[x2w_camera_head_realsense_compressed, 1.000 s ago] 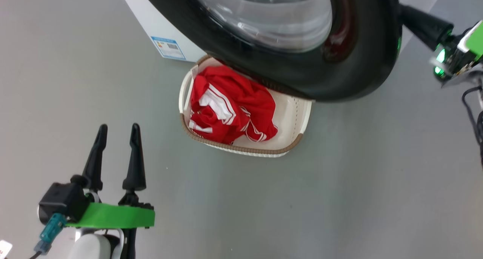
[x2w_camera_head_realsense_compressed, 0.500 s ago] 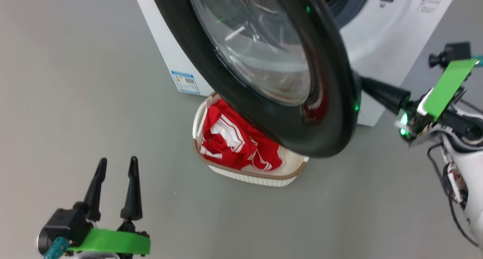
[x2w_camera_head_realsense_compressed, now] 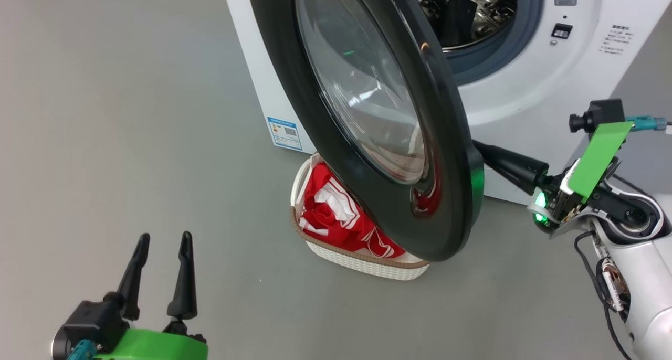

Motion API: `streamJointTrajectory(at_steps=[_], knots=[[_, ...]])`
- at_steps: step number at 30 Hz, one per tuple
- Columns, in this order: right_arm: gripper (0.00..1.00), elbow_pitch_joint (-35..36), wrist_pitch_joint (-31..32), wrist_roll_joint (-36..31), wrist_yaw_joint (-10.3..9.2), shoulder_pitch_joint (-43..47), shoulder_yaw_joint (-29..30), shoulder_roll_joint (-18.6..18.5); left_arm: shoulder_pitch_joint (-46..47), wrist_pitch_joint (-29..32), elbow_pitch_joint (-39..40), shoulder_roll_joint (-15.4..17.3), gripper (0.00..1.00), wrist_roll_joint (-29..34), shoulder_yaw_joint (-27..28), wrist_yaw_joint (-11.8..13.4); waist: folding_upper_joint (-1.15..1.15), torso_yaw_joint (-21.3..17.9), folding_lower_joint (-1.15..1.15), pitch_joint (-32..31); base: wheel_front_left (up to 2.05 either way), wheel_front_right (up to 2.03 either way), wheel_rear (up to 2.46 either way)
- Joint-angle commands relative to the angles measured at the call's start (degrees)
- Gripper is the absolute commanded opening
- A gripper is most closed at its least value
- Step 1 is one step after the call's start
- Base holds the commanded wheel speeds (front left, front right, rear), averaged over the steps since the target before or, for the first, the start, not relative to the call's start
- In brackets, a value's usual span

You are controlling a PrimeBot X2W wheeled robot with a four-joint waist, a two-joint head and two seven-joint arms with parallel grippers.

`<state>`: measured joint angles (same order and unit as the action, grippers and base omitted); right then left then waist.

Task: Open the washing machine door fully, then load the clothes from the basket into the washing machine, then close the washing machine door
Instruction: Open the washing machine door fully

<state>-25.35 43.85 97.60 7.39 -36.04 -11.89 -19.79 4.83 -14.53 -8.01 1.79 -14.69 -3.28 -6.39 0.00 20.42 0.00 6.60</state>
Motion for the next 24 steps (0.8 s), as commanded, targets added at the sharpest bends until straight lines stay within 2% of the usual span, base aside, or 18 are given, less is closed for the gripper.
streamJointTrajectory(at_steps=[1, 24], knots=[[0.0, 1.8, 0.6, 0.8, 0.1, 0.9, -0.6, 0.8, 0.6, -0.5, 1.1, 1.1, 1.0, 0.7, 2.1, -0.4, 0.0, 0.5, 0.0, -0.4, 0.0, 0.0, 0.0], [0.0, 1.9, 3.5, -1.4, 0.1, 3.3, 0.5, 3.9, 0.3, -0.5, 0.6, 1.1, 1.0, 0.7, 2.7, -0.8, 0.0, 1.3, 0.0, -1.4, 0.0, 0.0, 0.0]])
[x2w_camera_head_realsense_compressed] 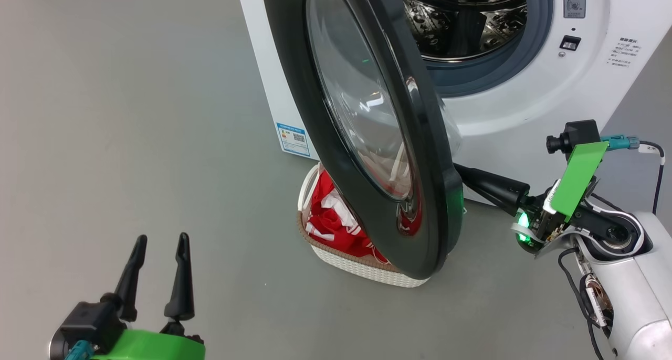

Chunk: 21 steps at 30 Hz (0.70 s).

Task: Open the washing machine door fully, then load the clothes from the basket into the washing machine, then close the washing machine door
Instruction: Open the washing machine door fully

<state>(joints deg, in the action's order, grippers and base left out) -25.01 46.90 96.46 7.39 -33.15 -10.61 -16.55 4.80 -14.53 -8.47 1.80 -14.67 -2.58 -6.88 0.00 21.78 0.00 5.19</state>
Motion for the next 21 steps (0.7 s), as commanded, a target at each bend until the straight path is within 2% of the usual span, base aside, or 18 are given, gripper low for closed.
streamJointTrajectory(at_steps=[1, 15, 16, 17, 20, 21], knots=[[0.0, 1.5, 0.6, -0.3, 0.1, 0.5, -0.8, 0.7, 0.3, -0.5, 1.1, 1.1, 1.0, 0.7, 2.0, -0.3, 0.0, -0.1, 0.0, -0.1, 0.0, 0.0, 0.0], [0.0, 1.7, 0.1, -1.9, 0.1, 0.6, 0.9, 1.4, 0.0, -0.5, 1.2, 1.1, 1.0, 0.9, 2.1, -0.3, 0.0, -1.7, 0.0, -0.5, 0.0, 0.0, 0.0], [0.04, 1.7, 0.0, -2.0, 0.1, 0.6, 1.0, 1.5, 0.0, -0.5, 1.2, 1.1, 1.0, 0.9, 2.1, -0.3, 0.0, -2.0, 0.0, -0.6, 0.0, 0.0, 0.0], [0.18, 1.7, -0.2, -2.1, 0.1, 0.6, 1.2, 1.5, 0.0, -0.5, 1.2, 1.1, 1.0, 0.9, 2.1, -0.3, 0.0, -2.3, 0.0, -0.6, 0.0, 0.0, 0.0], [0.48, 1.9, -0.7, -2.6, 0.1, 0.5, 1.8, 1.5, 0.0, -0.5, 1.1, 1.1, 1.0, 0.9, 2.0, -0.4, 0.0, -3.4, 0.0, -0.8, 0.0, 0.0, 0.0], [0.76, 2.1, -1.0, -2.8, 0.1, 0.4, 2.0, 1.5, -0.1, -0.5, 1.1, 1.1, 1.0, 0.9, 2.0, -0.4, 0.0, -3.8, 0.0, -0.9, 0.0, 0.0, 0.0]])
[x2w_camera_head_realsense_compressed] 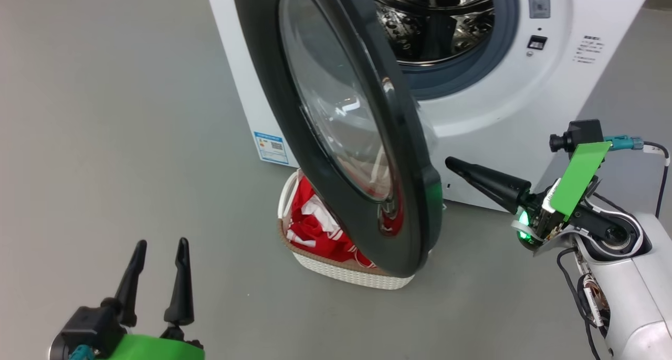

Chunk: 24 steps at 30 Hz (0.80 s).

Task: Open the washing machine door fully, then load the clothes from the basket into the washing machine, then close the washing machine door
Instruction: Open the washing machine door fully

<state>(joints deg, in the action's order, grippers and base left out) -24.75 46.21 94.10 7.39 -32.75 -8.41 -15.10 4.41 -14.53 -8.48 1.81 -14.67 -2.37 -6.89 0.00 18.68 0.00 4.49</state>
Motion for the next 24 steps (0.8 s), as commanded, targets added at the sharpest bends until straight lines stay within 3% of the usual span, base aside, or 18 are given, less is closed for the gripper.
streamJointTrajectory(at_steps=[1, 16, 24], knots=[[1.0, 2.0, -0.8, -0.8, 0.1, 0.0, 0.0, 0.1, 0.3, -0.5, 1.0, 1.1, 1.0, 1.0, 1.7, -0.4, 0.0, -1.2, 0.0, -0.2, 0.0, 0.0, 0.0], [1.0, 9.2, -15.5, -10.3, 0.1, 2.0, 1.3, -2.2, 1.2, -0.5, 0.9, 1.1, 1.0, 1.9, 1.7, -0.5, 0.0, -9.3, 0.0, 0.1, 0.0, 0.0, 0.0], [1.0, 16.0, -24.6, -15.3, 0.1, 6.1, -1.5, -4.8, 1.4, -0.5, 1.1, 1.1, 1.0, 2.4, 2.3, -0.6, 0.0, -13.0, 0.0, -0.2, 0.0, 0.0, 0.0]])
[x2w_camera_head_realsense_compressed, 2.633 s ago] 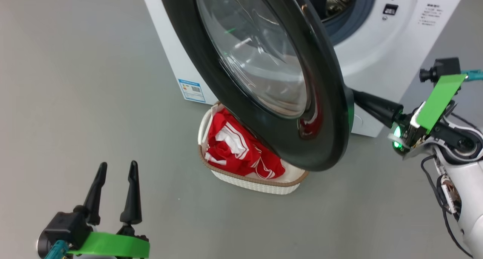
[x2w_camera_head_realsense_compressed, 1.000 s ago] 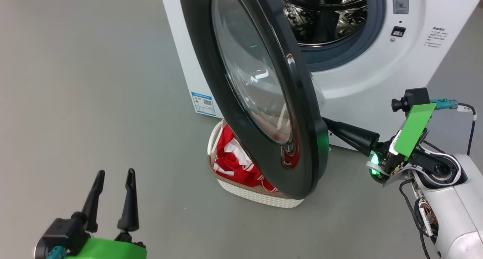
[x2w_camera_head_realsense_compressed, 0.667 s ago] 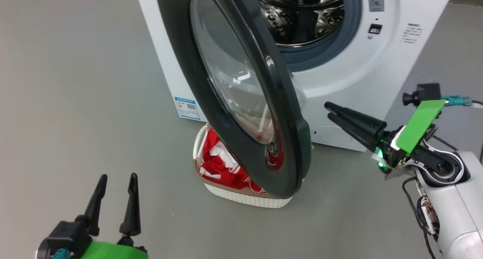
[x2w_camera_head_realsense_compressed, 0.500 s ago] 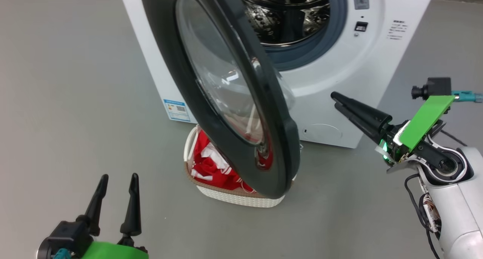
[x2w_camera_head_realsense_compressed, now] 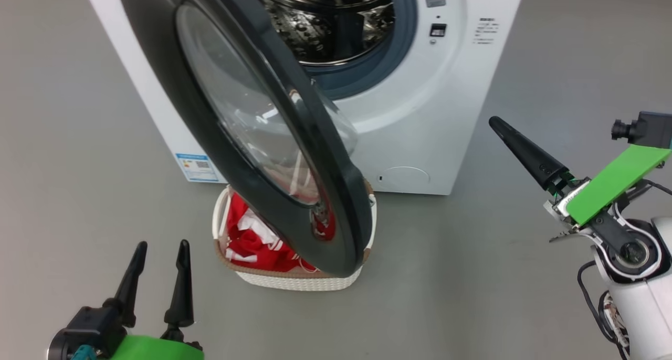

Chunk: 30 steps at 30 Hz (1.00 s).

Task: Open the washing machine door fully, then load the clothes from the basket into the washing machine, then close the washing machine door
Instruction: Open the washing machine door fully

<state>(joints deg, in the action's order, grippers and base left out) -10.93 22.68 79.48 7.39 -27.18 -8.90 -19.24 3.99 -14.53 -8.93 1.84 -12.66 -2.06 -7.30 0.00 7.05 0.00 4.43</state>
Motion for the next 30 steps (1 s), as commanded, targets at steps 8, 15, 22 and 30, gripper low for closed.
streamJointTrajectory(at_steps=[8, 15, 22, 30], knots=[[1.0, 7.4, -12.7, -5.1, 0.1, 5.1, -5.1, -4.2, 1.2, -0.5, 2.1, 1.0, 1.0, 0.8, 2.2, -0.2, 0.0, -3.8, 0.0, -0.5, 0.0, 0.0, 0.0], [1.0, 8.3, -22.6, -7.6, 0.1, 9.1, -8.3, -6.8, 0.7, -0.5, 2.5, 1.0, 1.0, 0.8, 2.5, -0.2, 0.0, -4.8, 0.0, -0.9, 0.0, 0.0, 0.0], [1.0, 5.9, -34.7, -12.1, 0.1, 13.8, -10.7, -9.6, 0.0, -0.5, 2.9, 1.0, 1.0, 0.8, 2.6, -0.2, 0.0, -5.2, 0.0, -1.5, 0.0, 0.0, 0.0], [1.0, 1.9, -37.6, -26.0, 0.1, 18.1, -5.1, -6.9, -1.1, -0.5, 3.3, 1.0, 1.0, 0.6, 3.2, -0.2, 0.0, -6.0, 0.0, -2.3, 0.0, 0.0, 0.0]])
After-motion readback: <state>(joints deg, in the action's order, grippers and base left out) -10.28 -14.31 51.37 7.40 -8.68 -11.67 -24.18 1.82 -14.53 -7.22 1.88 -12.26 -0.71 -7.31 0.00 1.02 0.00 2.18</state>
